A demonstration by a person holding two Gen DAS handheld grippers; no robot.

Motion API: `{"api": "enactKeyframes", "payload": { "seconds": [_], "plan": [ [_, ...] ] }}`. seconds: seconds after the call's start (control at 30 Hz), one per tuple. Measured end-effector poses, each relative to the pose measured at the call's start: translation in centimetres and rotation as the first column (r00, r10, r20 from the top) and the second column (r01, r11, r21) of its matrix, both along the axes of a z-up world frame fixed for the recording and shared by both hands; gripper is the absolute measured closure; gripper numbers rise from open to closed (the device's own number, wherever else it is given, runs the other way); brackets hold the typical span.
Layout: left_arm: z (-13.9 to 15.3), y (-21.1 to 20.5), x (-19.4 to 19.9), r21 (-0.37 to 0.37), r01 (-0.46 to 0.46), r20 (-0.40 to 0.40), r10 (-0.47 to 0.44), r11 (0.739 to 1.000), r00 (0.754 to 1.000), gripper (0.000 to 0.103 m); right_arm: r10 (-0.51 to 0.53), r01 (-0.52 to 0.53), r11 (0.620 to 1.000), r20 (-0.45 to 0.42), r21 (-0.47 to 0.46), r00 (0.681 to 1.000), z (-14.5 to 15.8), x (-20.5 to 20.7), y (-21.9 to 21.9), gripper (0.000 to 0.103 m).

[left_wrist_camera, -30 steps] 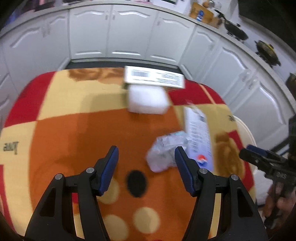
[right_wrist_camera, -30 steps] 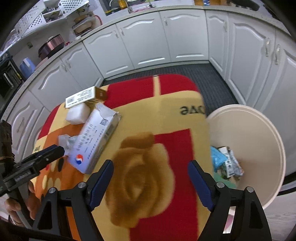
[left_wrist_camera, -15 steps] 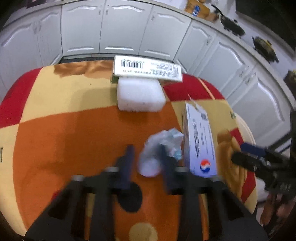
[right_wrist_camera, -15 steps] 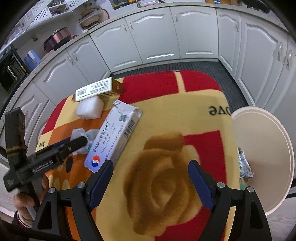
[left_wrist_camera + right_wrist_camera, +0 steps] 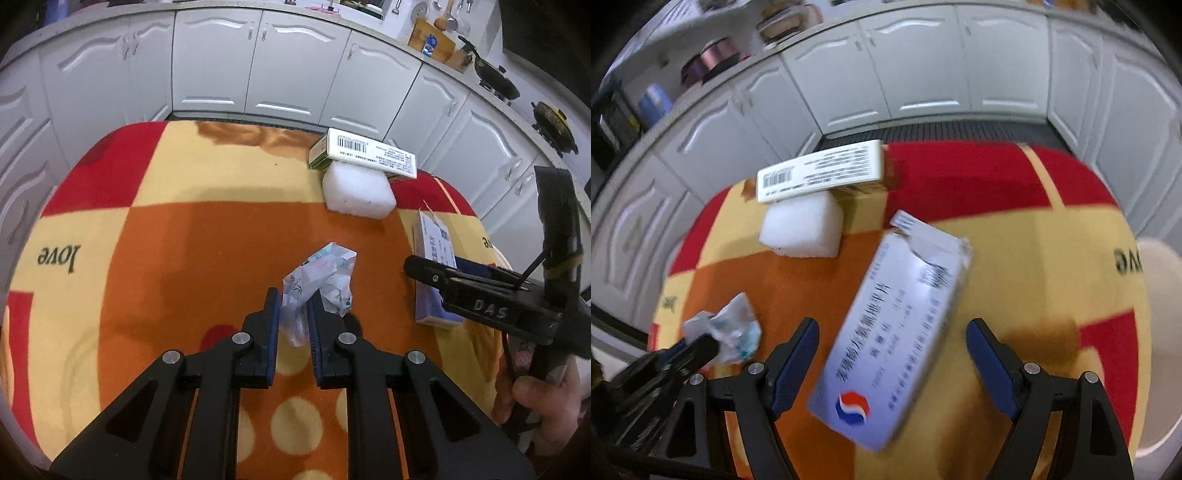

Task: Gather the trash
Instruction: 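Grasp the crumpled plastic wrapper with the left tool while the right tool grasps the white medicine box, then carry wrapper and medicine box over the beige bin and open both tools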

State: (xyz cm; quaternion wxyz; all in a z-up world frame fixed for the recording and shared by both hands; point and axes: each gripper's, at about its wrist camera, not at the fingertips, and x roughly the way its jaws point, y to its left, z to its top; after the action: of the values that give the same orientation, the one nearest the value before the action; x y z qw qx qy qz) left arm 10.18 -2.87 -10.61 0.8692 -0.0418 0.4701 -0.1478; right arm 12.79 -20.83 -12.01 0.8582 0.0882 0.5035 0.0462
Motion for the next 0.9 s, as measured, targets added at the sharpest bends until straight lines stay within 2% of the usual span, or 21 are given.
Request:
{"api": "enactKeyframes", "payload": {
  "seconds": [0.03, 0.17, 0.3, 0.43, 0.53, 0.6, 0.73, 0.83, 0.9],
  "plan": [
    [0.0, 0.2, -0.2, -0.005, -0.002, 0.001, 0.002, 1.000, 1.000, 0.091, 0.008, -0.008, 1.000, 0.005, -0.022, 1.000, 0.0, -0.1, 0.2, 0.039],
    [0.2, -0.3, -0.7, -0.029, 0.005, 0.003, -0.005, 1.000, 1.000, 0.091, 0.060, -0.060, 0.998, 0.007, -0.014, 0.998, 0.2, -1.8, -0.6, 0.047],
    [0.7, -1.2, -1.6, -0.040, 0.030, 0.016, -0.029, 0.999, 0.999, 0.091, 0.089, -0.089, 0.996, 0.011, 0.013, 0.996, 0.7, -4.7, -2.2, 0.048],
    [1.1, -2.7, -2.6, -0.037, 0.056, 0.024, -0.055, 0.998, 0.998, 0.091, 0.071, -0.072, 0.997, 0.021, 0.031, 0.997, 1.0, -7.5, -4.0, 0.049],
    [1.0, -3.9, -3.2, -0.030, 0.077, 0.020, -0.077, 0.997, 0.997, 0.091, 0.077, -0.077, 0.997, -0.006, 0.009, 0.997, 0.8, -9.2, -4.4, 0.049],
    [0.9, -4.6, -3.6, -0.020, 0.088, 0.021, -0.088, 0.996, 0.996, 0.091, 0.089, -0.089, 0.996, -0.057, 0.004, 0.994, 0.2, -9.8, -4.6, 0.049],
    [0.5, -5.8, -4.2, -0.011, 0.101, 0.006, -0.101, 0.995, 0.995, 0.091, 0.042, -0.044, 0.999, -0.061, -0.030, 0.997, 0.2, -10.0, -5.4, 0.041],
    [0.4, -6.6, -4.6, -0.002, 0.109, 0.005, -0.109, 0.994, 0.994, 0.091, 0.036, -0.037, 0.999, -0.047, -0.036, 0.998, 0.0, -10.3, -5.3, 0.041],
    [0.5, -7.0, -4.7, 0.001, 0.113, 0.007, -0.113, 0.994, 0.994, 0.091, 0.045, -0.047, 0.997, -0.021, -0.061, 0.999, 0.0, -10.5, -4.9, 0.053]
  ]
}}
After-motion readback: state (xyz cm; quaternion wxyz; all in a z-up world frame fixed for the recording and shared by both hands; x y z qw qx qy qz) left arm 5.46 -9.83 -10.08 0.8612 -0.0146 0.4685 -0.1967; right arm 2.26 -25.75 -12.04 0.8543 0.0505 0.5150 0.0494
